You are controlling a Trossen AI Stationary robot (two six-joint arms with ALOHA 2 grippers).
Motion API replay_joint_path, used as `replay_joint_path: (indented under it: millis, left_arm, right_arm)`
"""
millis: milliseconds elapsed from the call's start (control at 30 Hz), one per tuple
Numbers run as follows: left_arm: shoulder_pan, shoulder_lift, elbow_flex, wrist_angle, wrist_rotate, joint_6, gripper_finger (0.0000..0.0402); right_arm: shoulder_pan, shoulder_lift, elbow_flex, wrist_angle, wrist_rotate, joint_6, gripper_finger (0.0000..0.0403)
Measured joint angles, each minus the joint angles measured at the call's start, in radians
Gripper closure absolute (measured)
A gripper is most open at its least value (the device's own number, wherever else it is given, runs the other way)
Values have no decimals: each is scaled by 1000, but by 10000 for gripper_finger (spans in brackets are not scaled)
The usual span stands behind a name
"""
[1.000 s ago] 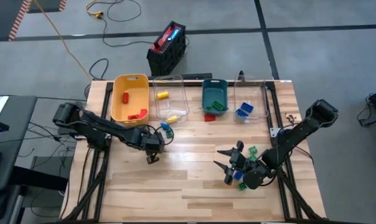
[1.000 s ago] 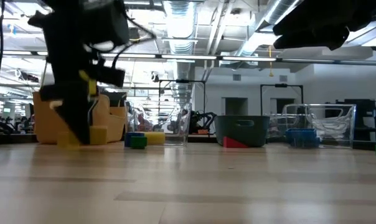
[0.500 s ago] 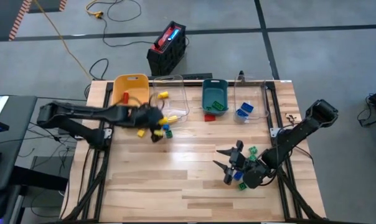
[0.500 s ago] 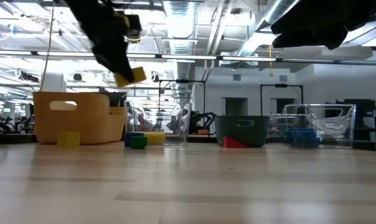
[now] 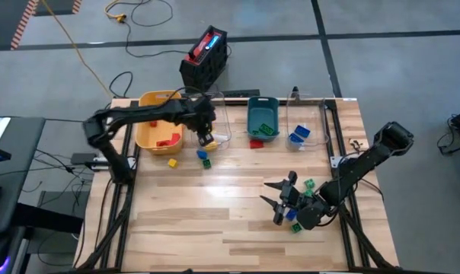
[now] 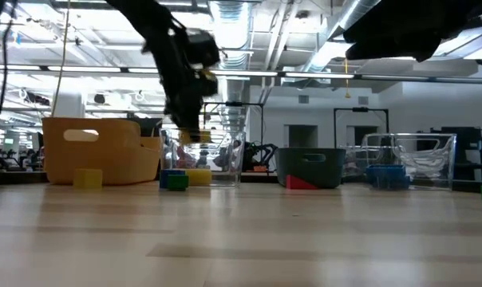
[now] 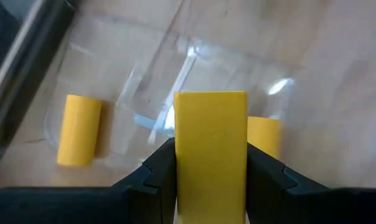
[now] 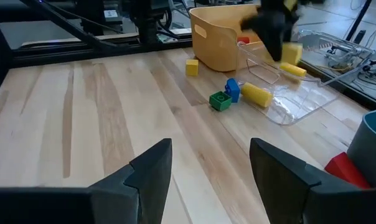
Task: Sort blocks
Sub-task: Put the yellow block into the left transparent bin, then put the green game piece into the blue bin
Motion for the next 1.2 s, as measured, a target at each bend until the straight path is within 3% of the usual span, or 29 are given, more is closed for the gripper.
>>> replay_joint_path:
  millis: [300, 500, 667, 767, 933, 1200]
  left_arm:
    - [41, 165, 46, -29, 46, 50, 272]
    - [40, 172, 59, -44, 53, 60, 163]
    - [15, 85, 95, -58, 29, 99, 139]
    - [-53, -7, 92, -67, -37, 153, 146]
    - [-264, -122, 86, -151, -148, 190, 160]
    - [-572, -88, 86, -152, -377, 338, 162]
  right_arm:
    - [16, 0, 0, 0, 0, 0, 173]
    - [16, 0, 0, -4, 0, 0, 173]
    - [16, 0, 0, -4, 0, 0, 173]
    - [12, 0, 0, -4, 0, 0, 173]
    - [12, 0, 0, -4, 0, 0, 173]
    - [14, 0, 0, 14, 0, 0, 173]
